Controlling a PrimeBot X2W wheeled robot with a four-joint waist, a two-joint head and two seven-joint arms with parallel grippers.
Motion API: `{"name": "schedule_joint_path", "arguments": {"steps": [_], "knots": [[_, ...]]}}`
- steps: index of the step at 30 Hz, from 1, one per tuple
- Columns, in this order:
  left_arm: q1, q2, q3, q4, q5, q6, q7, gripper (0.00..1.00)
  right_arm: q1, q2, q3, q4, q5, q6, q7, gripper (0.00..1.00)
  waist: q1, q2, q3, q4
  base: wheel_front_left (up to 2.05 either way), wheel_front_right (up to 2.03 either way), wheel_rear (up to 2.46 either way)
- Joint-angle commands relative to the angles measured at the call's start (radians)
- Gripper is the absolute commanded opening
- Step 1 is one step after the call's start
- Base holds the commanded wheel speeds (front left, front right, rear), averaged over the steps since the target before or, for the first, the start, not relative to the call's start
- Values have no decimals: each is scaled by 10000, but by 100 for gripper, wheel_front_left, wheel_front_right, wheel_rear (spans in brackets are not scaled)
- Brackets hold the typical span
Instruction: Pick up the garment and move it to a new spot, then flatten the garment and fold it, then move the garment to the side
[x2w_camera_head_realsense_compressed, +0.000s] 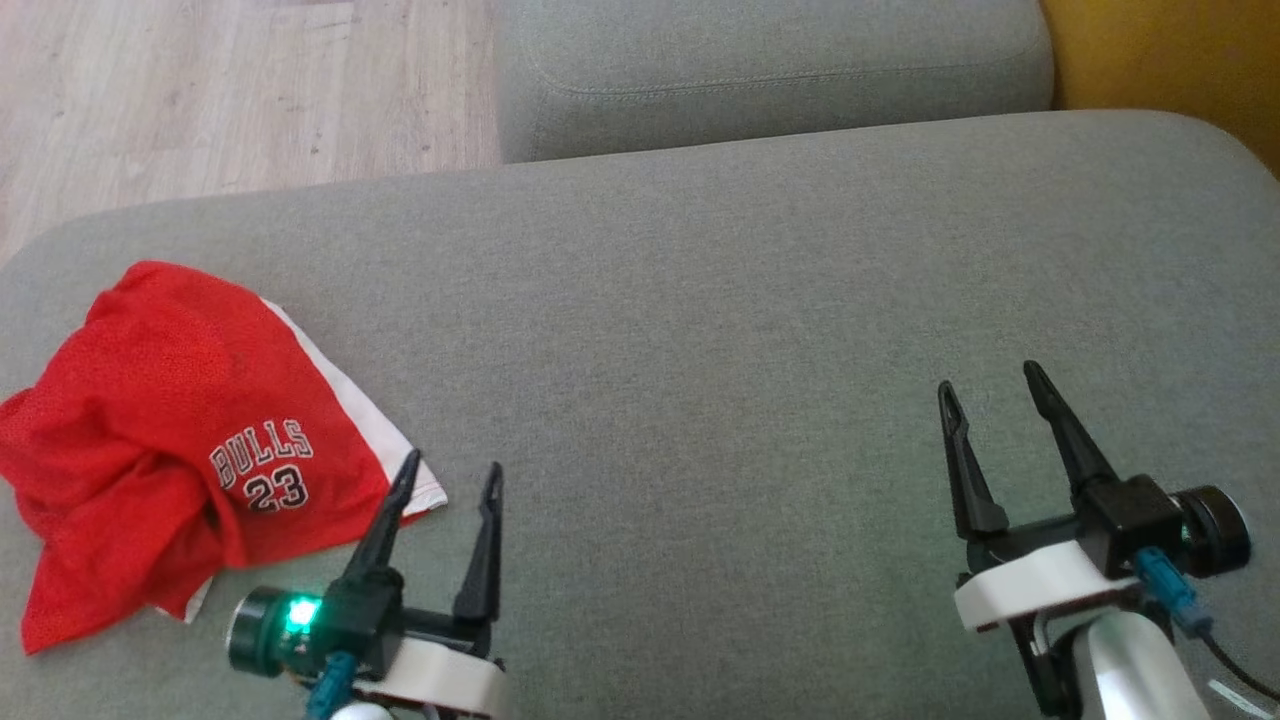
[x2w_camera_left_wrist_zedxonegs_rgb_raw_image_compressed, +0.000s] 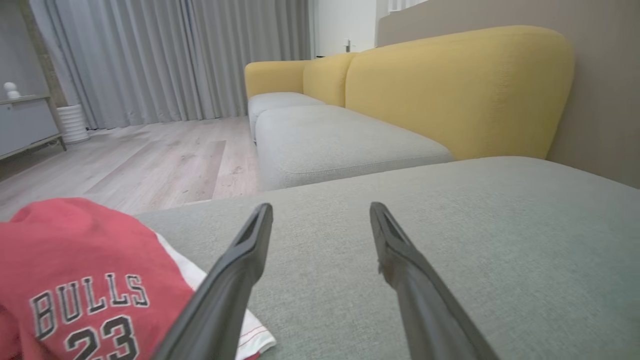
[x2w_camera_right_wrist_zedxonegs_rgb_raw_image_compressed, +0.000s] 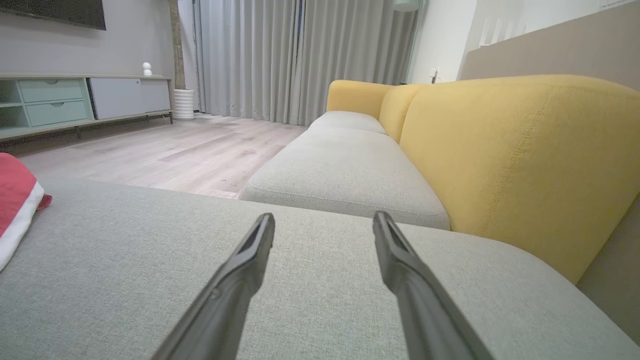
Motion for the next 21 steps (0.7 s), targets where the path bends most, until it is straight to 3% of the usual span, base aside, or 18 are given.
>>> {"name": "schedule_joint_path", "arguments": {"steps": [1,5,12,17,21], "knots": [[-608,121,195,-361,236,62,-125,100,-588,-81,283,-419,-252,-7,-140,100,0,0,0,1,0,0,0],[-568,-66,326,-667,-5,31,-243,100,-561,-83,351,-494,-193,-7,-257,100,0,0,-5,7,0,0,0],[-249,-478,1217,-874,-363,-624,-450,100,-420,-86,293,-239,975,-7,-464,100,0,0,-64,8,0,0,0],[-77,-631,1435,-33,-215,-996,-486,100,-284,-87,390,760,2180,-7,-500,100,0,0,-151,52,0,0,0],[-123,-680,1544,519,-275,-1045,-486,100,-351,-87,505,1173,2369,-7,-500,100,0,0,-181,70,0,0,0]]}}
